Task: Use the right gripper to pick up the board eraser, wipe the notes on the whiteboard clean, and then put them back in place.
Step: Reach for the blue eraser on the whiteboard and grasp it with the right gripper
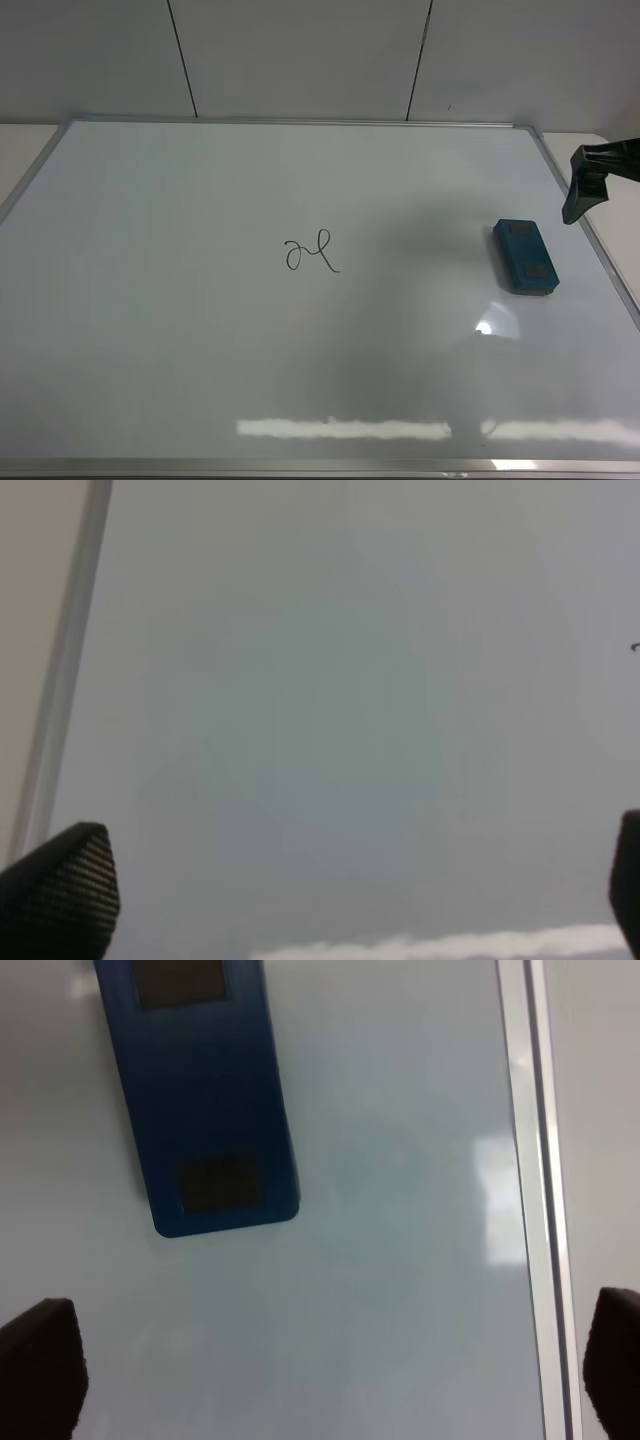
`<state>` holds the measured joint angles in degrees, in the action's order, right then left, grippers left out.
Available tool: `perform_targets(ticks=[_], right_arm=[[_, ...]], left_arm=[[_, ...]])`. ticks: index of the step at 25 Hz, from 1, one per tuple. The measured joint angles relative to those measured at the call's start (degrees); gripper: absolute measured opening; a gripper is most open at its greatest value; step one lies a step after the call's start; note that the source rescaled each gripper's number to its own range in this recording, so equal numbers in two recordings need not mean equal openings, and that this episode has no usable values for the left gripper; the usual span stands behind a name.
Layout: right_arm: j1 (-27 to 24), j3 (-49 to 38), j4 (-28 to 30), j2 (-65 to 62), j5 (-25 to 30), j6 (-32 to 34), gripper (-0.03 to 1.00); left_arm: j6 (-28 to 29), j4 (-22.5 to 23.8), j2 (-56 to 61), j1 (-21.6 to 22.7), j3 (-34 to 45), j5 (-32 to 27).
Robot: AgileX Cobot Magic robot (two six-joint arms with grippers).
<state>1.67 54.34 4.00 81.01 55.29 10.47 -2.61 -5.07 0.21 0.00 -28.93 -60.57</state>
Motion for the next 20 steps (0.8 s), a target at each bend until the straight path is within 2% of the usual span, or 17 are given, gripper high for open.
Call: perform_targets(ticks=[16, 20], right_arm=[[0.7, 0.4, -0.2, 12.3, -11.2, -0.5, 1.00], [0.7, 0.4, -0.2, 15.6, -12.5, -0.1, 1.00]], left_arm=[[0.0, 0.0, 0.0, 0.0, 0.0, 0.0], [0.0, 0.0, 0.0, 0.0, 0.0, 0.0]])
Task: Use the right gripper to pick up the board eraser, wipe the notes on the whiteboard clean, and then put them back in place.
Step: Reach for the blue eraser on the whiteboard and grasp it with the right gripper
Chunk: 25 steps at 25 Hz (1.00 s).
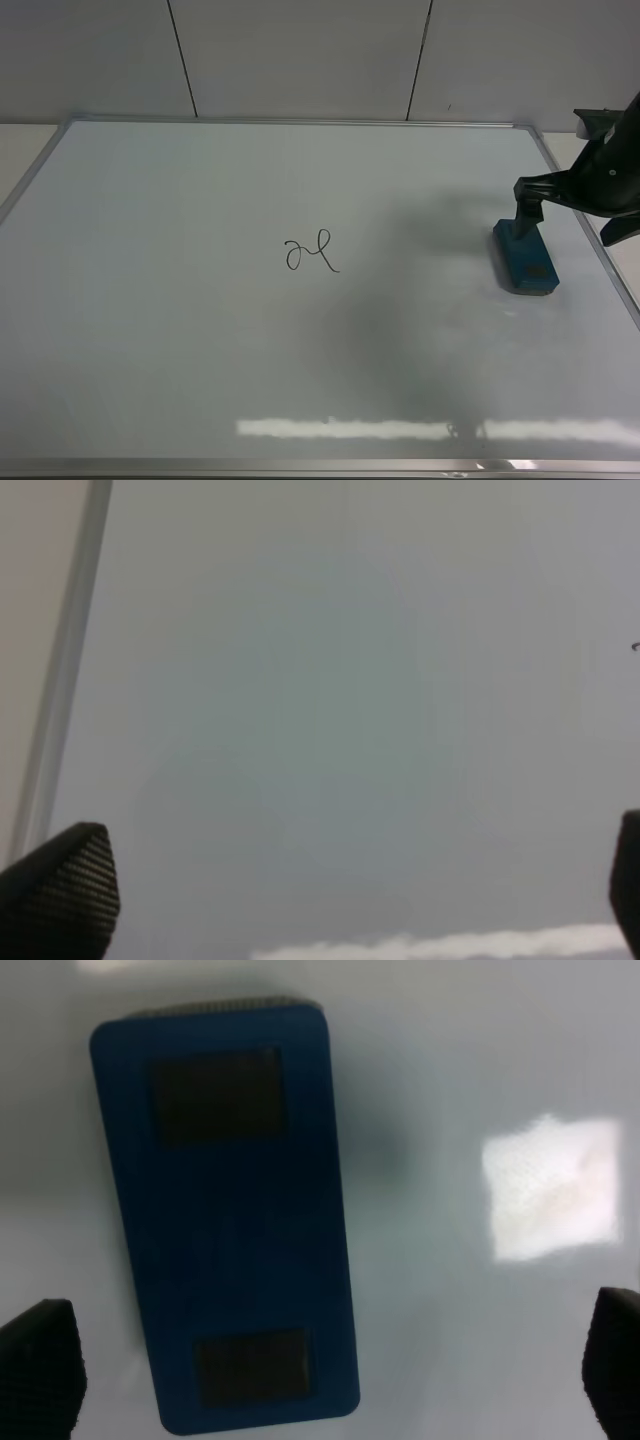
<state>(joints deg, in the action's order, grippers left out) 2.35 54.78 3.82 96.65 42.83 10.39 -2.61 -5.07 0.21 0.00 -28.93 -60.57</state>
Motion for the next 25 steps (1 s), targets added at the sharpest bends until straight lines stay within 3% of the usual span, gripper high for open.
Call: perform_targets(ticks=[9, 22, 23, 25], right_arm=[[0.0, 0.0, 0.0, 7.2, -5.4, 0.2, 1.00], [0.0, 0.0, 0.2, 8.1, -6.4, 0.2, 0.98], [0.0, 0.0, 0.2, 8.1, -6.2, 0.2, 0.83], [0.0, 0.0, 0.2, 8.1, -5.8, 0.7, 0.20]], left_arm=[[0.0, 0.0, 0.0, 0.0, 0.0, 0.0], [0.0, 0.0, 0.0, 0.0, 0.0, 0.0], [0.0, 0.0, 0.0, 0.0, 0.0, 0.0], [0.0, 0.0, 0.0, 0.0, 0.0, 0.0]])
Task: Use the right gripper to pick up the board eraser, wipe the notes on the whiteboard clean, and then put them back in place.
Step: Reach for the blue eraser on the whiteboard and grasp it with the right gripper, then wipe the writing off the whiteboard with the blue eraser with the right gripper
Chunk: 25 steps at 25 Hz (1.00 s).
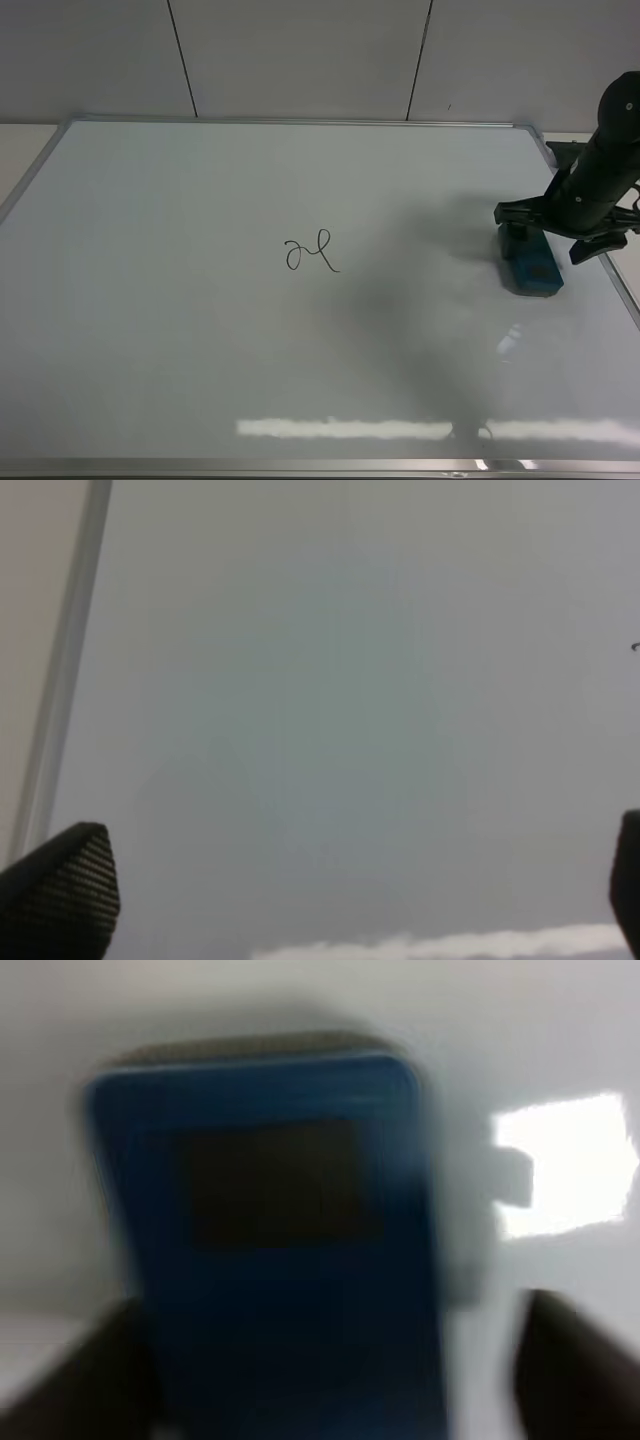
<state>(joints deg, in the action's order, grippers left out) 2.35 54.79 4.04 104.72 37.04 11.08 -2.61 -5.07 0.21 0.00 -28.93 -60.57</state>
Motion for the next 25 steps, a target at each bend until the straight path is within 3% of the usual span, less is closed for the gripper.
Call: perform_targets(ticks=[1, 11, 14, 20, 25], right_arm=[[0.0, 0.0, 0.0, 0.0, 0.2, 0.5, 0.00], [0.0, 0.1, 1.3, 0.0, 0.9, 1.0, 0.01], [0.5, 1.3, 1.4, 0.0, 3.4, 1.0, 0.01], [5.6, 7.3, 2.3, -0.4, 9.7, 0.4, 0.01], [11.0, 12.1, 1.5, -0.9, 13.8, -4.7, 0.01]], left_arm=[[0.0, 0.0, 0.0, 0.0, 0.0, 0.0], [0.0, 0.0, 0.0, 0.0, 0.0, 0.0], [0.0, 0.0, 0.0, 0.0, 0.0, 0.0], [0.0, 0.0, 0.0, 0.0, 0.0, 0.0], [0.0, 0.0, 0.0, 0.0, 0.0, 0.0]])
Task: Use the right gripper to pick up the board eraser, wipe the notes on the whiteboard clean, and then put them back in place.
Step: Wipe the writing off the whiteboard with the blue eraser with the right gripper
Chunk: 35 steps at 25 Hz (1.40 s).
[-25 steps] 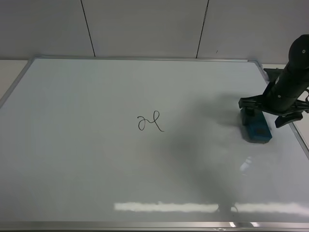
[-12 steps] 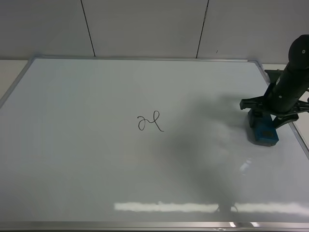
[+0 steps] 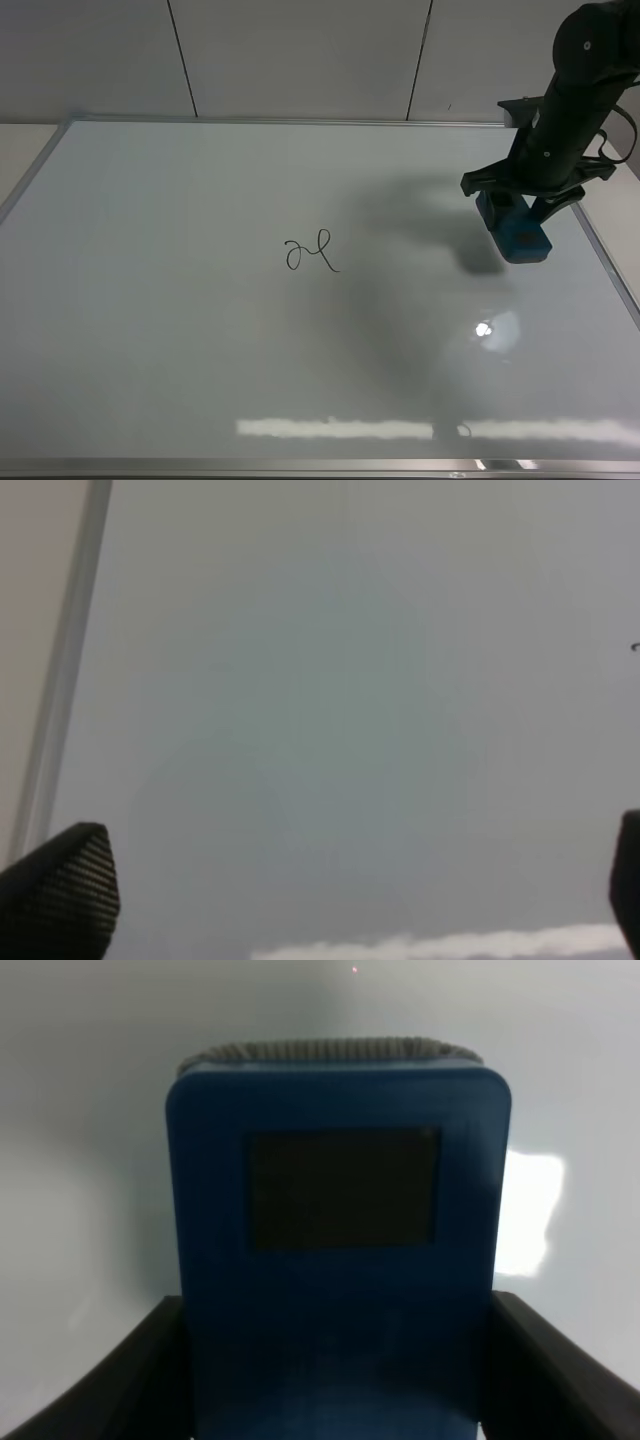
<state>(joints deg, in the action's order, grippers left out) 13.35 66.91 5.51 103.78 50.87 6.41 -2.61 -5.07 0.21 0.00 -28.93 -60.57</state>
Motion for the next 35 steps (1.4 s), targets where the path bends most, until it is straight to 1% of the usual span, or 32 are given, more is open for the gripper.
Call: perform_targets(ticks=[4, 13, 15, 20, 21, 28, 35], right_arm=[[4.7, 3.4, -1.1, -0.4, 2.9, -5.9, 0.01], [14.2, 8.5, -2.9, -0.3, 4.8, -12.6, 0.01], [14.9, 9.1, -3.2, -0.1, 5.2, -13.8, 0.01], [18.4, 13.9, -3.7, 3.1, 9.1, -19.0, 0.01], [19.8, 16.2, -3.8, 5.0, 11.0, -20.9, 0.01], [25.2, 25.7, -4.8, 12.5, 16.6, -26.1, 0.01], [28.8, 31.0, -4.9, 18.2, 17.9, -27.5, 0.01]], left_arm=[[0.0, 0.0, 0.0, 0.0, 0.0, 0.0], [0.0, 0.0, 0.0, 0.0, 0.0, 0.0], [0.0, 0.0, 0.0, 0.0, 0.0, 0.0], [0.0, 0.0, 0.0, 0.0, 0.0, 0.0], [0.0, 0.0, 0.0, 0.0, 0.0, 0.0], [0.0, 0.0, 0.0, 0.0, 0.0, 0.0], [0.0, 0.0, 0.0, 0.0, 0.0, 0.0]])
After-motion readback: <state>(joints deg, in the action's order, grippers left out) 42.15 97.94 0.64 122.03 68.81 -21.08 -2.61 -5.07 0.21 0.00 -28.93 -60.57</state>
